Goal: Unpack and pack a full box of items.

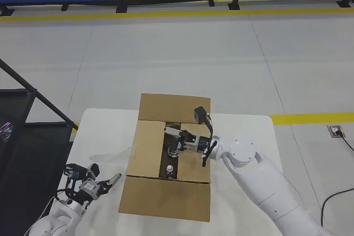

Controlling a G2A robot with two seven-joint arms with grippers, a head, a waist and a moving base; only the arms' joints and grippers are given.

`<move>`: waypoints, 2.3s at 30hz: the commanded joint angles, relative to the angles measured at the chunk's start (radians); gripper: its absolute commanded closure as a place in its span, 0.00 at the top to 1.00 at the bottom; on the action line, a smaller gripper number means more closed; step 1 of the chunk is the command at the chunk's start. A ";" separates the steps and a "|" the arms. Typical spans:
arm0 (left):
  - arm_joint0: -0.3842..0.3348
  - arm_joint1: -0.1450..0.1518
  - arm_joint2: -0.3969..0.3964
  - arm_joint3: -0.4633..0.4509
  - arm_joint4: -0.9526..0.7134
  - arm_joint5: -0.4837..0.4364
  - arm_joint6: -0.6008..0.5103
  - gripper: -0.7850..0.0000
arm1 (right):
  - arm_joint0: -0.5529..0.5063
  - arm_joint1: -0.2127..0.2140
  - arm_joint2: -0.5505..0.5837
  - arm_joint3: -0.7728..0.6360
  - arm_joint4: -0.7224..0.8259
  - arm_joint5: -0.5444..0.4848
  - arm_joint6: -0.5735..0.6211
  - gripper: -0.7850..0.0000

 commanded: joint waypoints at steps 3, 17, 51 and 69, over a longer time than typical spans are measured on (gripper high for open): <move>-0.064 -0.010 0.074 0.046 0.016 0.033 -0.010 1.00 | 0.016 -0.016 -0.024 0.031 0.002 0.005 -0.012 1.00; -0.080 -0.016 0.121 0.067 0.066 0.015 0.027 1.00 | 0.054 -0.058 -0.066 0.123 -0.049 0.004 -0.101 1.00; 0.127 0.007 -0.027 -0.165 0.118 -0.157 0.125 1.00 | 0.104 -0.153 -0.077 0.231 0.034 -0.161 -0.028 1.00; -0.019 -0.002 0.065 -0.167 0.048 -0.088 -0.036 1.00 | 0.093 -0.185 -0.076 0.165 0.034 -0.265 0.005 1.00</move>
